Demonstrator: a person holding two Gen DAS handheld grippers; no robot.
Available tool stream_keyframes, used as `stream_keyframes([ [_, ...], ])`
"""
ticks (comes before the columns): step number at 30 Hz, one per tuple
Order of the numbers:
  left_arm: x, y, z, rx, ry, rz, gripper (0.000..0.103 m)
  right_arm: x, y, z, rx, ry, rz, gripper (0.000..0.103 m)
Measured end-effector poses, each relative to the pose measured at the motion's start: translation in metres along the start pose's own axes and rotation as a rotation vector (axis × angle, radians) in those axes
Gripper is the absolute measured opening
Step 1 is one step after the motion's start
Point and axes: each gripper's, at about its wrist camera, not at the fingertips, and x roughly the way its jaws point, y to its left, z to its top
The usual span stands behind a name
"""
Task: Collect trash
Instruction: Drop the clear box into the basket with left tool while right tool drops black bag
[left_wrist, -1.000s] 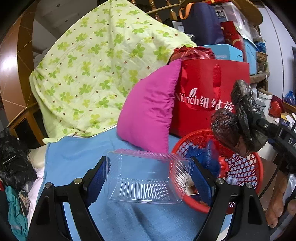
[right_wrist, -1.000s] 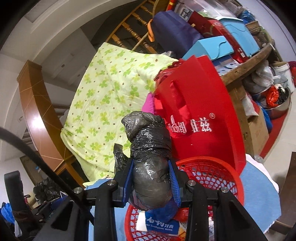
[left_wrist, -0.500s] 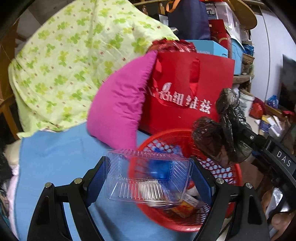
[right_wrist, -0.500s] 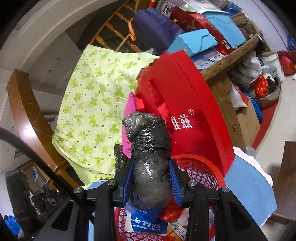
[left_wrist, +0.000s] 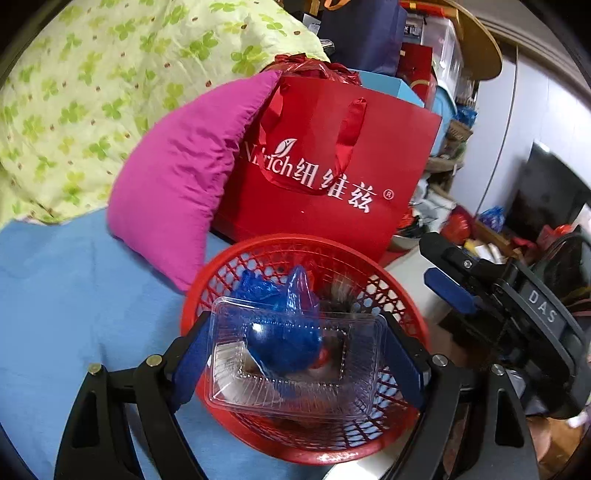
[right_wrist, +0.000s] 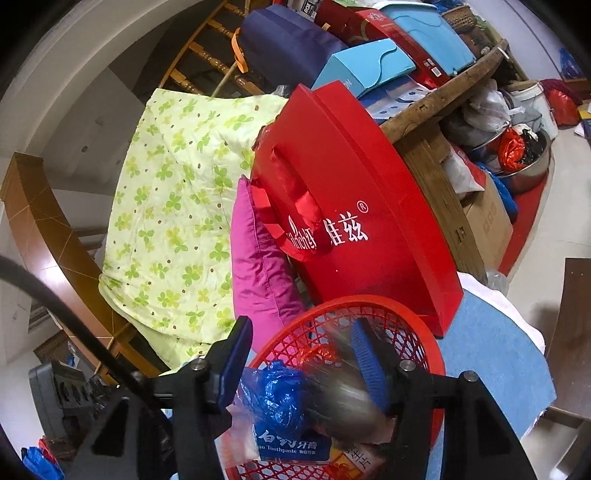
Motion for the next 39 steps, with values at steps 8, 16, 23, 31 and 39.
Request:
stream_keyframes([
  [8, -0.014, 0.020, -0.002, -0.097, -0.030, -0.106, 0.087, -0.007, 0.010, -0.001, -0.017, -0.063, 0.005, 0.060],
  [16, -0.005, 0.008, -0.006, -0.092, -0.005, -0.155, 0.087, -0.019, 0.005, 0.003, -0.001, -0.139, -0.001, 0.060],
  [23, 0.017, -0.007, -0.004, -0.109, 0.038, -0.211, 0.087, -0.033, -0.011, 0.012, 0.043, -0.197, -0.009, 0.060],
  [31, 0.011, -0.013, 0.005, -0.073, 0.036, -0.183, 0.090, -0.037, -0.011, 0.015, 0.034, -0.206, -0.019, 0.060],
  [39, -0.036, 0.000, 0.004, 0.001, -0.044, 0.010, 0.090, -0.038, 0.009, 0.008, -0.031, -0.230, -0.026, 0.060],
])
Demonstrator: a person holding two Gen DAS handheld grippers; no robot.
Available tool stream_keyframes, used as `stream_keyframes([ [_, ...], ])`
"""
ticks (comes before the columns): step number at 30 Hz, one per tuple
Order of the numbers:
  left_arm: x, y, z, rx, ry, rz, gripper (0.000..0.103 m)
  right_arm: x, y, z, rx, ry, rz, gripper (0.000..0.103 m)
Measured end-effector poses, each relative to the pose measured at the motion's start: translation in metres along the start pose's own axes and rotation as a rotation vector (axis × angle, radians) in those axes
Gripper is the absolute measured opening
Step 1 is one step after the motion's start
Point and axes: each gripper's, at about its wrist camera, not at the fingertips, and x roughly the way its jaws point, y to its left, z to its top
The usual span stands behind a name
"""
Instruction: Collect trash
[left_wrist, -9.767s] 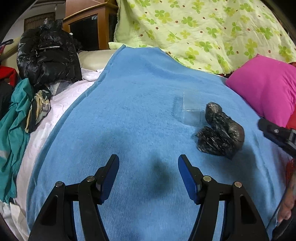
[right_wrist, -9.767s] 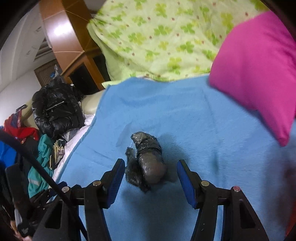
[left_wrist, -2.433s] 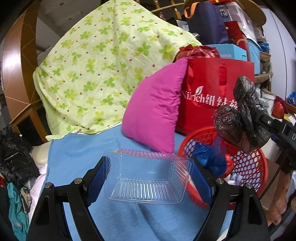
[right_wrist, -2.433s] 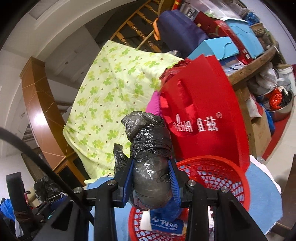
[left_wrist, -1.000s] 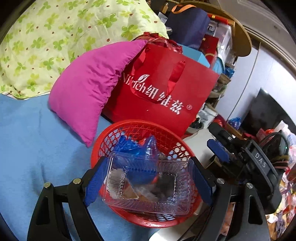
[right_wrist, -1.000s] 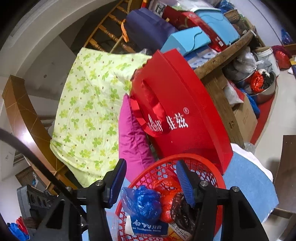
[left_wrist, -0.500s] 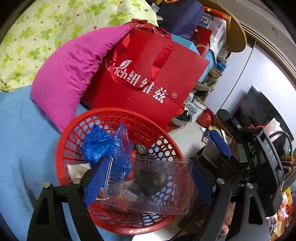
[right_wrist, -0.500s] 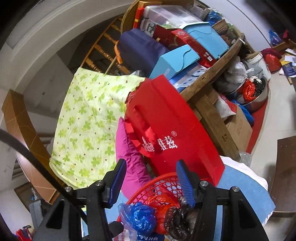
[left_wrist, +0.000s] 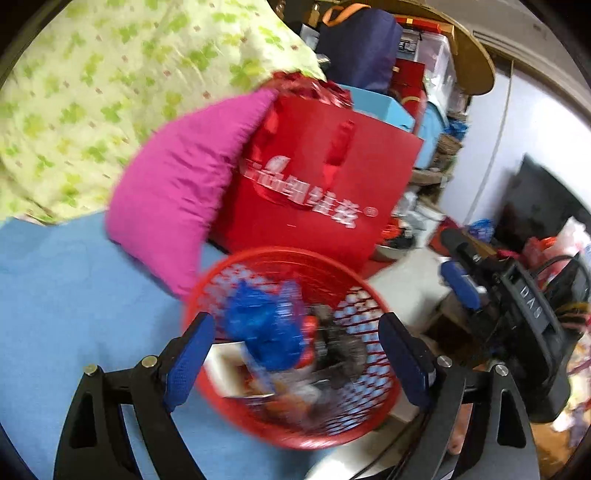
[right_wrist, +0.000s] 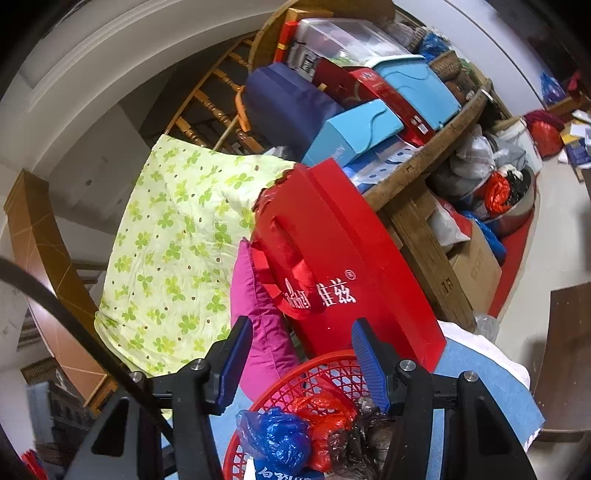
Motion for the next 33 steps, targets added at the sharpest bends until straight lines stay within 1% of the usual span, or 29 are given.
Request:
stream_keyframes([
  [3, -0.023, 0.007, -0.005, 0.051, -0.022, 0.149, 0.090, -0.003, 0.017, -0.007, -0.064, -0.004, -0.005, 0.060],
  [5, -0.038, 0.012, -0.007, 0.073, -0.037, 0.224, 0.090, -0.007, 0.025, -0.013, -0.089, 0.004, -0.007, 0.060],
  [7, -0.054, 0.018, -0.010, 0.084, -0.057, 0.285, 0.090, -0.015, 0.034, -0.021, -0.110, 0.018, -0.009, 0.060],
  [11, -0.087, 0.030, -0.014, 0.096, -0.092, 0.394, 0.093, -0.035, 0.051, -0.034, -0.154, 0.039, -0.007, 0.066],
  [15, -0.114, 0.039, -0.017, 0.084, -0.124, 0.455, 0.095, -0.056, 0.075, -0.048, -0.244, 0.090, 0.006, 0.068],
  [18, -0.135, 0.046, -0.021, 0.066, -0.145, 0.495, 0.096, -0.073, 0.095, -0.053, -0.304, 0.105, 0.008, 0.072],
  [21, -0.155, 0.050, -0.025, 0.051, -0.162, 0.538, 0.096, -0.087, 0.114, -0.054, -0.355, 0.123, -0.005, 0.075],
  [27, -0.196, 0.051, -0.034, 0.038, -0.200, 0.595, 0.098, -0.119, 0.147, -0.054, -0.416, 0.154, -0.029, 0.076],
  [30, -0.217, 0.046, -0.041, 0.044, -0.227, 0.646, 0.100, -0.138, 0.161, -0.051, -0.432, 0.168, -0.023, 0.076],
  [33, -0.233, 0.042, -0.047, 0.055, -0.239, 0.663, 0.101, -0.155, 0.173, -0.048, -0.461, 0.171, -0.029, 0.078],
])
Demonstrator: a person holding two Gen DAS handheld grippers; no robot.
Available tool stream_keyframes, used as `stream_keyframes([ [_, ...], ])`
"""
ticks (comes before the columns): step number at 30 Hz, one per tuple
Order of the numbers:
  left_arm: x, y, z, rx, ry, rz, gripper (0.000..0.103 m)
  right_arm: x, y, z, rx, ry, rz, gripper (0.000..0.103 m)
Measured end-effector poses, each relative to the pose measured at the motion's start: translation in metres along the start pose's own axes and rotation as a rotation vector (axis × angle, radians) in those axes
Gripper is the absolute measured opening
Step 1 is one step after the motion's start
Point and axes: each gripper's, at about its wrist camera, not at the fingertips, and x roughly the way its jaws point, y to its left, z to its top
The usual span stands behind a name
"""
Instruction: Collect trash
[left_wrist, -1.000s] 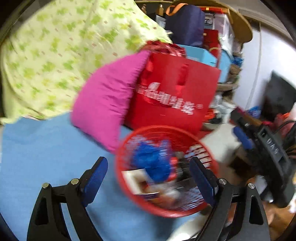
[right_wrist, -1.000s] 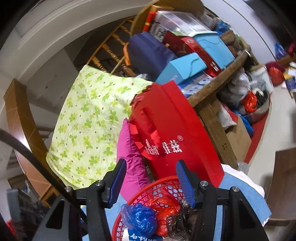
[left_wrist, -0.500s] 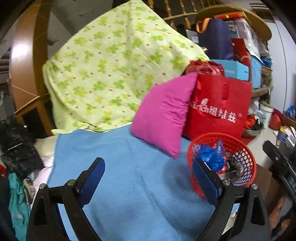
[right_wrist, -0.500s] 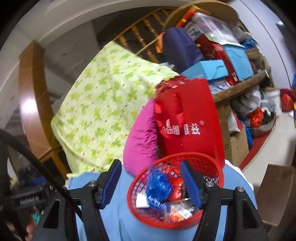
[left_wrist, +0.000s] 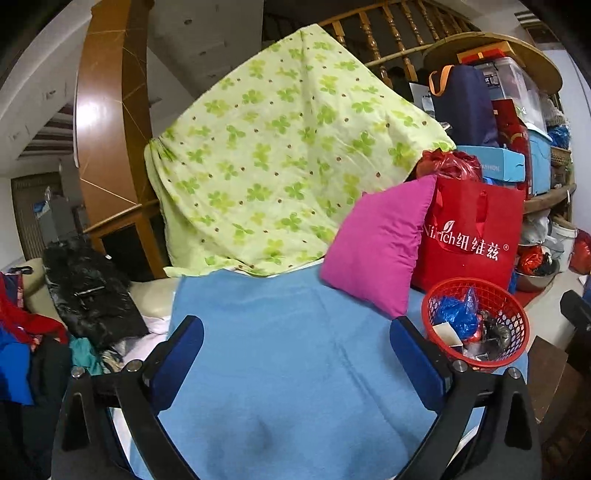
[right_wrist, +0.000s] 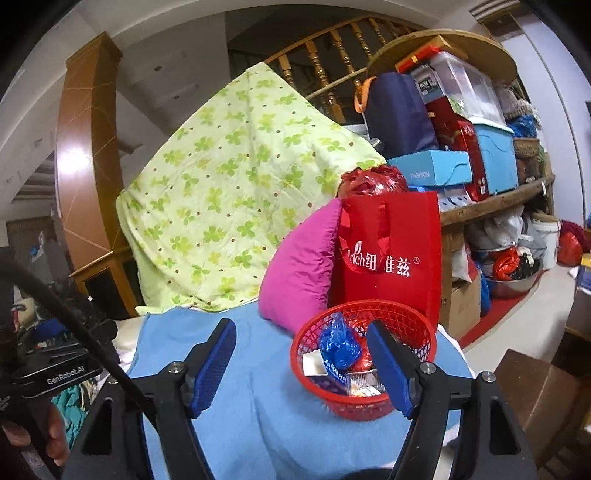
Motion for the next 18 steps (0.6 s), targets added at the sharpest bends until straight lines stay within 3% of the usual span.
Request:
stream_keyframes([
  [7, -0.022, 0.018, 0.000, -0.038, 0.006, -0.006, 0.101, -0.030, 0.021, 0.006, -0.060, -0.008, 0.019, 0.079],
  [18, -0.040, 0.034, -0.003, -0.049, -0.004, 0.034, 0.101, -0.031, 0.053, -0.004, -0.130, 0.048, 0.041, 0.079],
])
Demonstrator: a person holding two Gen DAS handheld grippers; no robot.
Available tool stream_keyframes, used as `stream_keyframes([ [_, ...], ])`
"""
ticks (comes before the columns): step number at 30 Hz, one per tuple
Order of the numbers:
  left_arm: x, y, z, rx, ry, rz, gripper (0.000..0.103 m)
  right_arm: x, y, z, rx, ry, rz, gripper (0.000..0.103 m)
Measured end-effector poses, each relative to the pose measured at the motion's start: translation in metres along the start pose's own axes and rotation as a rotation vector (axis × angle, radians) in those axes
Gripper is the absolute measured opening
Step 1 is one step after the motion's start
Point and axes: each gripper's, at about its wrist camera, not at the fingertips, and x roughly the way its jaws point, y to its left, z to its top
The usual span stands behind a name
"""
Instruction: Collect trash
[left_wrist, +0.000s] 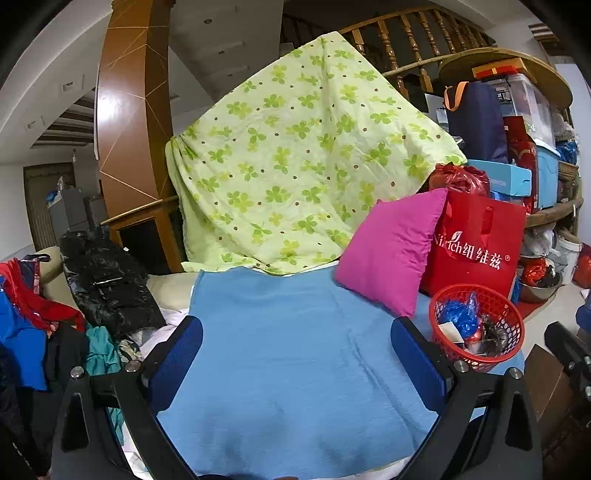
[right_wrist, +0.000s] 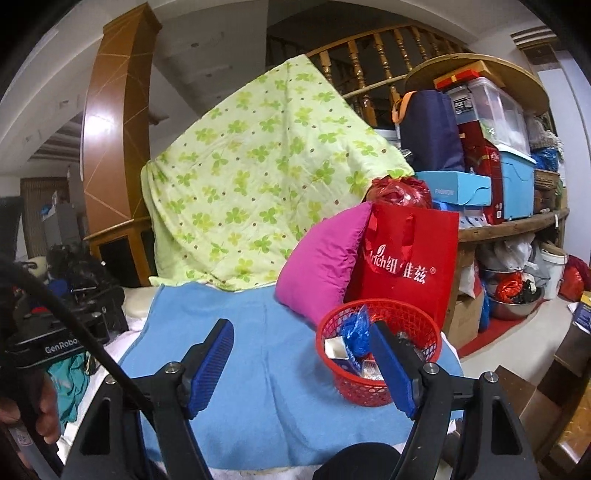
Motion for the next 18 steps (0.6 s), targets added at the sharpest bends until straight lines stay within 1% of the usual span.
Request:
stream_keyframes([
  [12, -0.002, 0.016, -0.005, -0.029, 0.012, 0.016, 0.102, 0.005, 0.019, -0.001, -0.043, 0.015, -0.010, 0.079],
  [18, -0.002, 0.014, -0.005, -0.030, 0.012, 0.017, 0.102, 0.004, 0.023, 0.000, -0.050, 0.009, -0.012, 0.079],
])
